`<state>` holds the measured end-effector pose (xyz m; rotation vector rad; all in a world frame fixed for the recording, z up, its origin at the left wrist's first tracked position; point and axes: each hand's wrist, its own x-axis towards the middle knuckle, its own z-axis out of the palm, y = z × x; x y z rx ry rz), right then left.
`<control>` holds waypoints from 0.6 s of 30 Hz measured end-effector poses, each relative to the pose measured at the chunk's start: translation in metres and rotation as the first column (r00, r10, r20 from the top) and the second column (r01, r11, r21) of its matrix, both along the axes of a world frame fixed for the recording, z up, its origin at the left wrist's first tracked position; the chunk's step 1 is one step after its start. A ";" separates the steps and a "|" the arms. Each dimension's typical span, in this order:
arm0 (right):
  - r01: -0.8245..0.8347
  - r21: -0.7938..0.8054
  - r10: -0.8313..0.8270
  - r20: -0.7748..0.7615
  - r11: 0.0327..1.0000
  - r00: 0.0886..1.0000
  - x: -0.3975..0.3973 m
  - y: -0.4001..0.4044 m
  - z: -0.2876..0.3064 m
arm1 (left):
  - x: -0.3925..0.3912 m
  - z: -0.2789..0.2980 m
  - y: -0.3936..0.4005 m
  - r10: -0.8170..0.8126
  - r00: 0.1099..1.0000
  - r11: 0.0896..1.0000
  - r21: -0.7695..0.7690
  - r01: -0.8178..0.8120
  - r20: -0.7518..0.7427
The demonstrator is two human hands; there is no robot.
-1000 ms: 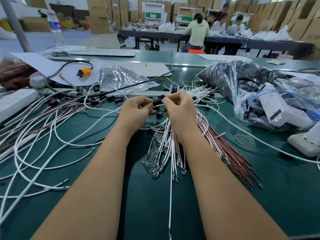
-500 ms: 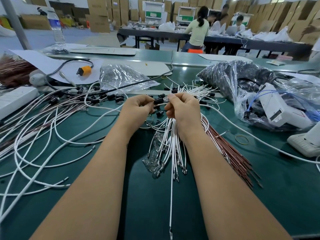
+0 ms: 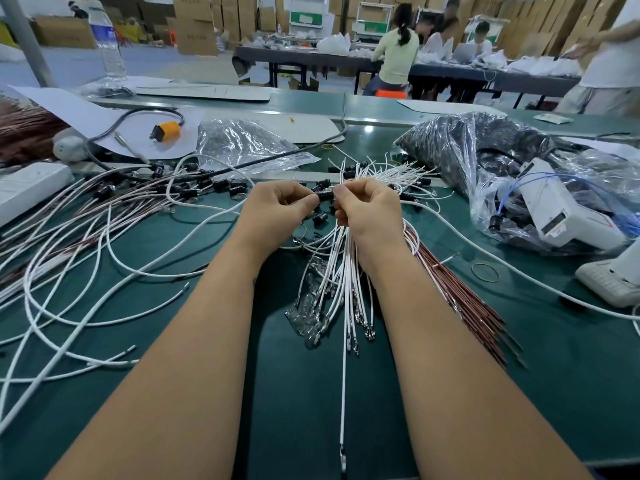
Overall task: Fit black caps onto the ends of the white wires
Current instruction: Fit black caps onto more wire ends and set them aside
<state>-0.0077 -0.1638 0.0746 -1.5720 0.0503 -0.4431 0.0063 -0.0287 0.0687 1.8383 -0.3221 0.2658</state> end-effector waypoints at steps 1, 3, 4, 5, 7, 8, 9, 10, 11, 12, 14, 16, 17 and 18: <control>-0.004 -0.019 0.004 0.004 1.000 1.000 0.000 0.000 -0.001 | 0.000 0.000 0.001 0.001 1.000 1.000 -0.006 -0.001 0.001; -0.018 -0.023 0.018 0.016 1.000 1.000 -0.002 0.000 -0.001 | 0.001 -0.001 0.002 -0.009 1.000 1.000 -0.029 0.009 -0.007; -0.028 -0.012 0.028 0.020 1.000 0.999 -0.002 0.000 -0.001 | 0.001 -0.002 0.003 -0.019 1.000 0.999 -0.042 0.019 -0.013; -0.037 -0.002 0.037 0.021 0.999 0.999 -0.003 0.000 -0.001 | 0.001 -0.002 0.003 -0.031 0.999 0.998 -0.056 0.030 -0.019; -0.061 0.001 0.061 0.019 0.998 0.998 -0.004 -0.001 -0.001 | 0.001 -0.003 0.003 -0.051 0.998 0.996 -0.082 0.048 -0.034; -0.076 -0.001 0.076 0.021 0.997 0.997 -0.005 -0.002 0.000 | 0.002 -0.003 0.003 -0.057 0.998 0.994 -0.092 0.053 -0.040; -0.091 -0.002 0.091 0.024 0.996 0.996 -0.006 -0.002 0.000 | 0.002 -0.003 0.003 -0.063 0.997 0.993 -0.101 0.058 -0.043; -0.107 -0.004 0.107 0.026 0.994 0.994 -0.006 -0.002 -0.001 | 0.003 -0.003 0.004 -0.069 0.997 0.992 -0.109 0.064 -0.044; -0.124 -0.007 0.124 0.026 0.992 0.992 -0.007 -0.003 -0.001 | 0.003 -0.003 0.004 -0.079 0.996 0.990 -0.119 0.073 -0.046; -0.141 -0.011 0.141 0.025 0.990 0.990 -0.008 -0.003 -0.001 | 0.003 -0.003 0.005 -0.091 0.995 0.988 -0.127 0.084 -0.048; -0.158 -0.017 0.158 0.020 0.987 0.987 -0.008 -0.003 -0.001 | 0.003 -0.003 0.005 -0.113 0.992 0.987 -0.121 0.107 -0.051; -0.163 -0.025 0.164 0.018 0.986 0.986 -0.008 -0.003 0.000 | 0.003 -0.003 0.005 -0.119 0.992 0.986 -0.122 0.112 -0.050; -0.167 -0.025 0.167 0.017 0.986 0.986 -0.008 -0.003 -0.001 | 0.003 -0.004 0.004 -0.119 0.992 0.985 -0.132 0.111 -0.051; -0.170 -0.024 0.171 0.015 0.985 0.985 -0.008 -0.004 -0.001 | 0.003 -0.004 0.004 -0.117 0.992 0.984 -0.142 0.109 -0.053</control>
